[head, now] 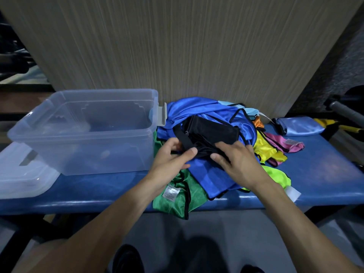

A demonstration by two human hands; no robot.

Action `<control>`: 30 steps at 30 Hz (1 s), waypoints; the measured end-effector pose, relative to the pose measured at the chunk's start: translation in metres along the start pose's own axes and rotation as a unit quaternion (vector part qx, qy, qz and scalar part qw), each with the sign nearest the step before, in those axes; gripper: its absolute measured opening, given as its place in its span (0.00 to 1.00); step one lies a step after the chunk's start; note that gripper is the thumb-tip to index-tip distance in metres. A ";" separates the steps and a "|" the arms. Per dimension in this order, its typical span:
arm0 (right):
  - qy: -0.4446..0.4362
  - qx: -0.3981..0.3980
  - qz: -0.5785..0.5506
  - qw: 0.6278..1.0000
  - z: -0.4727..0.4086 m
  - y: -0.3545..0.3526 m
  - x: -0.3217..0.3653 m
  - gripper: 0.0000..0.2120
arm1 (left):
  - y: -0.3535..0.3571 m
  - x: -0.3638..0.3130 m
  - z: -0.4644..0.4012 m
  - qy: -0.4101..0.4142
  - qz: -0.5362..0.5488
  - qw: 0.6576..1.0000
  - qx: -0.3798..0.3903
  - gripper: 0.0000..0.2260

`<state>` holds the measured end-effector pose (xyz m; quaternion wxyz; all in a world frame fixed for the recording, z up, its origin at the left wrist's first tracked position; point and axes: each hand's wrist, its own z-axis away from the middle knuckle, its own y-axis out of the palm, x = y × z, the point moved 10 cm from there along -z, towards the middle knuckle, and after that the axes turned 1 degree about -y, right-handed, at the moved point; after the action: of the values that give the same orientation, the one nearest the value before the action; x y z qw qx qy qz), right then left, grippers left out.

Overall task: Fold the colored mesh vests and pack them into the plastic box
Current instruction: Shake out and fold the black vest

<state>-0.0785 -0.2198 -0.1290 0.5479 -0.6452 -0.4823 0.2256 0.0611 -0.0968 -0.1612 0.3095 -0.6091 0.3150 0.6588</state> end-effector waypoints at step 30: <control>-0.189 -0.060 0.226 0.954 0.037 0.046 0.043 0.31 | 0.017 -0.004 0.043 0.403 -0.549 0.704 0.201 0.32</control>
<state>-0.0731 -0.1609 -0.1727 0.3417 -0.7142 -0.4315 0.4323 0.0217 -0.0738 -0.1543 0.5751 -0.8051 0.1447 -0.0146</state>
